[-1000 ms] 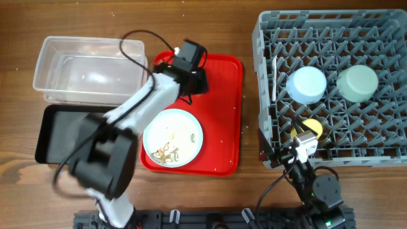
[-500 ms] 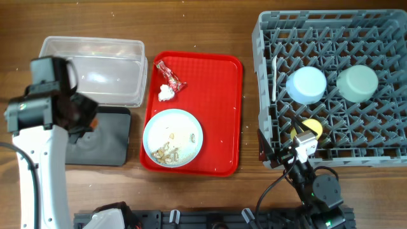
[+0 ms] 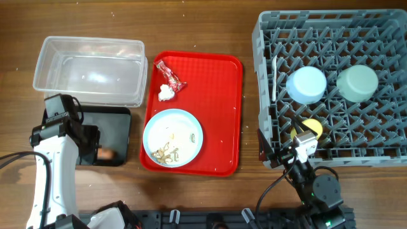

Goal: Sort waste into correct bins and load items into the dishwasher rack
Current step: 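Drop the carrot onto the black tray with the left gripper, then grasp the white tissue and drop it into the clear bin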

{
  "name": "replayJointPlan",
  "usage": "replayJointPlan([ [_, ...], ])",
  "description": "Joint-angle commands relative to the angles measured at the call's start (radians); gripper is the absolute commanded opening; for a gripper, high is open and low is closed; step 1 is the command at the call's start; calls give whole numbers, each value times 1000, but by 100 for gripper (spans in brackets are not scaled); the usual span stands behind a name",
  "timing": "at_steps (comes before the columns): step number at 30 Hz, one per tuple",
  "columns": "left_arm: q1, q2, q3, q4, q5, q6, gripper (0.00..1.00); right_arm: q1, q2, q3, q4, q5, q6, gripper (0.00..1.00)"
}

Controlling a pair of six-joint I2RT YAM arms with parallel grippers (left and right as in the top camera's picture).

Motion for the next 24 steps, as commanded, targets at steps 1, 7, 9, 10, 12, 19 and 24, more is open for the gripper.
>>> replayJointPlan([
  [1,5,-28,36,-49,-2,-5,80,-4,-9,-2,5,-8,14,100],
  [7,-57,-135,224,-60,260,251,89,-4,-9,-2,5,-9,14,100],
  [9,-187,-143,233,50,384,467,88,-4,-9,-2,5,-8,14,100],
  [10,-269,-136,233,88,386,552,87,-4,-9,-2,5,-8,14,100],
  [12,-432,-91,233,150,372,681,84,-4,-9,-2,5,-8,14,100],
  [19,-759,313,282,276,81,807,88,-4,-9,-2,5,-8,13,100],
  [24,-773,472,301,408,-127,805,76,-4,-9,-2,5,-8,14,100],
])
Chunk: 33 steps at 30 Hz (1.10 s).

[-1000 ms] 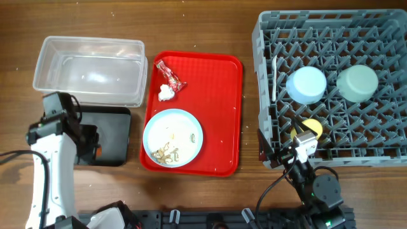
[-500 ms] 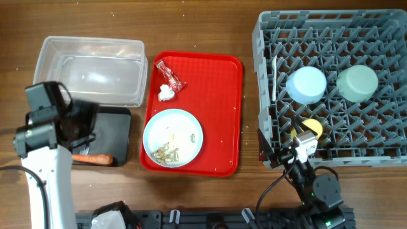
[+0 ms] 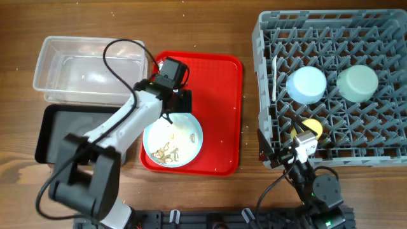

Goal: Sort waste into correct bins and load items into the dishwasher rack
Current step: 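Grasp the white tissue and drop it into the clear bin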

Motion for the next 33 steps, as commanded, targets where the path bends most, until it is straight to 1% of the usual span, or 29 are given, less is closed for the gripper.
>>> replayJointPlan([
  [1,-3,34,24,73,-192,15,70,-4,-9,-2,5,-9,14,100],
  [2,-2,42,24,97,-211,16,69,-4,-9,-2,5,-9,14,100],
  [5,-1,101,24,157,-220,16,68,-4,-9,-2,5,-9,14,100],
  [9,2,159,24,189,-235,16,68,-4,-9,-2,5,-9,14,100],
  [11,2,162,24,192,-235,16,59,-4,-9,-2,5,-9,14,100],
  [12,2,159,27,192,-235,16,39,-4,-9,-2,5,-9,14,100],
  [13,0,153,33,188,-234,16,28,-4,-9,-2,5,-9,14,100],
  [15,-3,119,72,138,-235,12,18,-4,-9,-2,5,-9,14,100],
  [17,-3,60,136,83,-233,12,15,-4,-9,-2,5,-9,14,100],
  [19,-3,-24,201,23,-233,11,14,-4,-9,-2,5,-9,14,100],
  [22,6,-132,224,-35,-235,-30,13,-4,-9,-2,5,-9,14,100],
  [23,32,-168,224,-62,-245,-63,7,-4,-9,-2,5,-9,14,100],
  [24,79,-179,223,-82,-282,-101,4,-4,-9,-2,5,-9,14,100],
  [25,108,-179,223,-90,-301,-120,4,-4,-9,-2,5,-9,14,100],
  [26,169,-166,221,-93,-309,-145,4,-4,-9,-2,5,-9,14,100],
  [27,229,-142,221,-92,-306,-178,8,-4,-9,-2,5,-9,14,100],
  [28,291,-101,221,-89,-286,-196,15,-4,-9,-2,5,-9,14,100],
  [30,372,-13,221,-102,-202,-195,40,-4,-9,-2,5,-9,14,100],
  [31,386,7,222,-101,-187,-194,58,-4,-9,-2,5,-9,14,100],
  [33,390,0,235,-97,-184,-188,70,-4,-9,-2,5,-9,14,100],
])
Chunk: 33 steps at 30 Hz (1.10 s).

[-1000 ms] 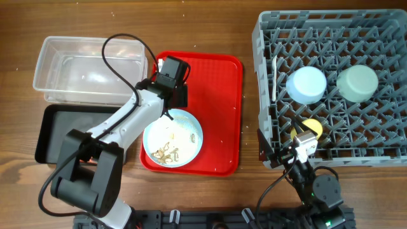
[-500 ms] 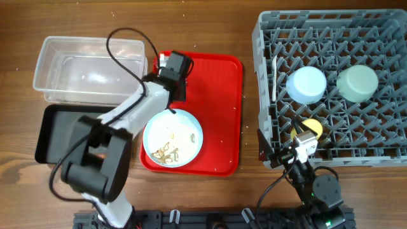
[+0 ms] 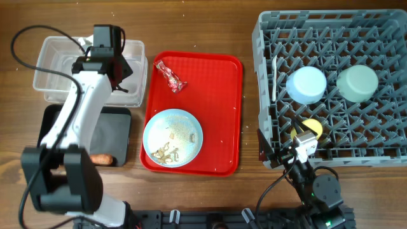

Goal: Sort waste into correct bins and load items into the dishwasher rack
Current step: 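Grasp the white tissue and drop it into the clear bin, then reach the left gripper down onto the red wrapper and grasp it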

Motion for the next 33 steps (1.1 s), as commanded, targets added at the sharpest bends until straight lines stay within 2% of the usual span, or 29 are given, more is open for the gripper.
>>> replayJointPlan([
  [1,-2,-14,52,-4,68,36,74,-4,-9,-2,5,-9,14,100],
  [3,-47,-68,124,-27,105,59,78,-4,-9,-2,5,-9,14,100],
  [7,-226,-119,156,-40,127,63,75,-4,-9,-2,5,-8,14,100],
  [9,-330,-56,149,-52,59,66,72,-4,-9,-2,5,-9,14,100],
  [11,-370,45,149,-50,-18,37,68,-4,-9,-2,5,-9,14,100],
  [18,-367,351,149,-11,-50,-45,66,-4,-9,-2,5,-9,14,100],
  [24,-367,404,149,86,-46,-43,67,-4,-9,-2,5,-9,14,100],
  [26,-367,404,149,95,-46,-43,59,-4,-9,-2,5,-8,14,100],
  [28,-367,404,149,97,-46,-43,44,-4,-9,-2,5,-8,14,100],
  [29,-367,404,149,97,-46,-43,43,-4,-9,-2,5,-9,14,99],
  [33,-367,416,149,97,-25,-43,49,-4,-9,-2,5,-8,14,100],
])
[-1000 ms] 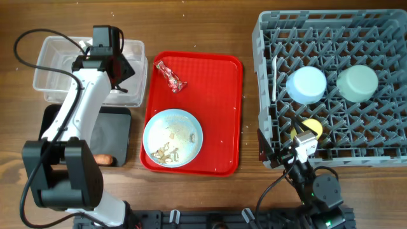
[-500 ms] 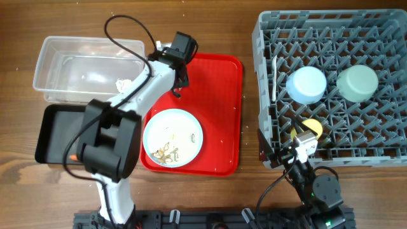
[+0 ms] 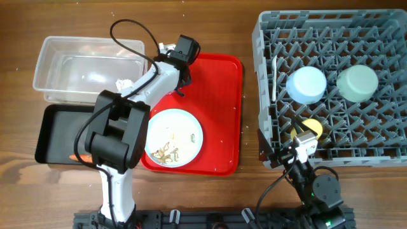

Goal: Sort waste into correct bins and load items into the dishwasher rack
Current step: 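Reach the left gripper down onto the red wrapper and grasp it, then carry the red wrapper to the clear bin and release it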

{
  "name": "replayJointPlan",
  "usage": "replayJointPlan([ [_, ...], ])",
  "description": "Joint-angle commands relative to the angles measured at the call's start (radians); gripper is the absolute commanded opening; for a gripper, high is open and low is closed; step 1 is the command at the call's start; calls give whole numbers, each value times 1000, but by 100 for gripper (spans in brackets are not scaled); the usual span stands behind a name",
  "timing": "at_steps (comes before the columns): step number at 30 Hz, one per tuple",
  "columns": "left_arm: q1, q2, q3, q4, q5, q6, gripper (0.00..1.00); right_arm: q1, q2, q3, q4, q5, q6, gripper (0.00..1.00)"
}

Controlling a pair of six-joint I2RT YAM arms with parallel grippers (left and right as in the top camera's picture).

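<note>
My left gripper (image 3: 179,81) reaches down over the upper left corner of the red tray (image 3: 219,114); its fingers are too dark and foreshortened to read. No red wrapper shows on the tray; the gripper covers that corner. A white plate (image 3: 173,137) with food scraps lies on the tray's lower left. A crumpled white wad (image 3: 123,83) lies in the clear bin (image 3: 82,67). The black bin (image 3: 57,127) holds a small orange scrap (image 3: 82,157). My right gripper (image 3: 304,145) rests at the front edge of the grey dishwasher rack (image 3: 267,38).
The rack holds a blue cup (image 3: 306,84), a green bowl (image 3: 357,83), a yellow item (image 3: 311,127) and a white utensil (image 3: 275,79). My left arm (image 3: 117,140) crosses the black bin and the plate's left edge. A cable loops over the clear bin.
My left gripper has gone from above the clear bin to the tray's upper left corner, where the red wrapper lay. The white wad now shows inside the clear bin. The right arm is unmoved.
My left gripper was first over the black bin, with the white wad and the red wrapper both on the tray. Then it was down at the wad. Then it hung over the clear bin and the wad was off the tray. Now the wad lies in that bin.
</note>
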Motion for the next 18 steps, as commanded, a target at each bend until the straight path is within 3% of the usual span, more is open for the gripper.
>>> replayJointPlan([
  [1,0,33,-2,3,6,-6,50,-4,-9,-2,5,-8,14,100],
  [2,0,38,-2,4,5,-5,51,-4,-9,-2,5,-9,14,100],
  [4,0,40,-2,-1,5,0,41,-4,-9,-2,5,-9,14,100],
  [7,0,56,-6,-5,6,3,36,-4,-9,-2,5,-8,14,100],
  [9,-1,72,-6,-23,12,3,21,-4,-9,-2,5,-8,13,100],
  [10,-1,71,-5,-27,31,21,8,-4,-9,-2,5,-8,14,100],
  [11,-3,47,-2,-29,77,84,4,-4,-9,-2,5,-9,14,100],
  [12,-8,-5,6,-55,77,132,4,-4,-9,-2,5,-8,14,100],
  [18,-6,-293,30,-204,130,119,4,-4,-9,-2,5,-9,14,100],
])
